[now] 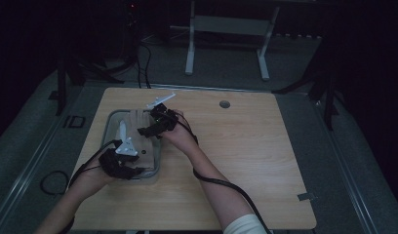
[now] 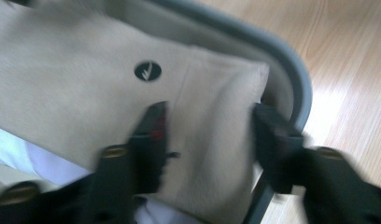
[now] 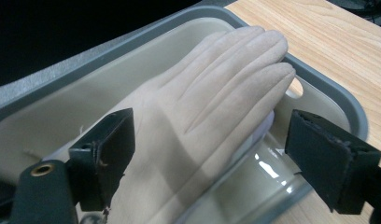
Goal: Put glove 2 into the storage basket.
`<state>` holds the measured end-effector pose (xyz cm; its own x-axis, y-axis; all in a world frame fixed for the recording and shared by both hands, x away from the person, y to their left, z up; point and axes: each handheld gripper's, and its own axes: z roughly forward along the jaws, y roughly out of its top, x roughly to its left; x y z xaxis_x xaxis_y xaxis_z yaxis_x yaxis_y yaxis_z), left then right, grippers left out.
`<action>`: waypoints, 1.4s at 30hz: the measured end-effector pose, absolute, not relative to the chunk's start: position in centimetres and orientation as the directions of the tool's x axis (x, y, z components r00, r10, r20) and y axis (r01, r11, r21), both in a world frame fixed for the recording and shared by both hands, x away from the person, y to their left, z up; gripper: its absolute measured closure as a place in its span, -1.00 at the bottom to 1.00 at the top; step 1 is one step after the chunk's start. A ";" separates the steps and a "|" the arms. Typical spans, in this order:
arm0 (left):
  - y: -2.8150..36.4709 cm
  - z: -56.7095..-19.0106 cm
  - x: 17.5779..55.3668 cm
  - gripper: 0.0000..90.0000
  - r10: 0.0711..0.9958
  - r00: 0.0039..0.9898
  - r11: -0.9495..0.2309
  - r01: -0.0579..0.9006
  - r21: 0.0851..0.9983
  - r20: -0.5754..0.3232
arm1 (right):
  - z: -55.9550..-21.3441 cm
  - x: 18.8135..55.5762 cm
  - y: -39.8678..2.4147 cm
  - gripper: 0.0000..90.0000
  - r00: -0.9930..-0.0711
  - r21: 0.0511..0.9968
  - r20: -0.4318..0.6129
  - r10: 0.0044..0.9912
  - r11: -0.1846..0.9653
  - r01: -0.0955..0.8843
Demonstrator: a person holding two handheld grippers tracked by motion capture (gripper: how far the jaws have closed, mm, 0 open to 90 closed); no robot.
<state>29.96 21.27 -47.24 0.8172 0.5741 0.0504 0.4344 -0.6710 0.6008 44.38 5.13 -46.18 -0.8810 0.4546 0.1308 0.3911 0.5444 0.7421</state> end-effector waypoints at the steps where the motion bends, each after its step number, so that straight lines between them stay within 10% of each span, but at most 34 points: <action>1: 21.3 -47.0 30.0 -0.16 0.602 0.797 -0.646 0.443 0.621 0.058 | -46.0 44.2 4.9 -0.66 -0.887 0.742 0.126 0.445 0.550 0.382; 10: 20.3 -45.6 30.1 -0.80 0.615 0.788 -0.561 0.454 0.693 -0.019 | -45.0 42.3 2.6 -0.66 -0.917 0.761 0.061 0.394 0.577 0.298; 42: 9.7 -48.3 29.2 -0.81 0.430 0.900 -0.620 0.348 0.703 -0.066 | -48.4 38.9 -9.2 -0.67 -0.900 0.734 0.011 0.437 0.607 0.304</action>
<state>29.15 9.72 -48.33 0.9004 0.4300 -0.0664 0.3478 -0.6198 0.7035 38.95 -9.21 -48.41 -0.8995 0.4368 0.0114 0.3041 0.6071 0.7341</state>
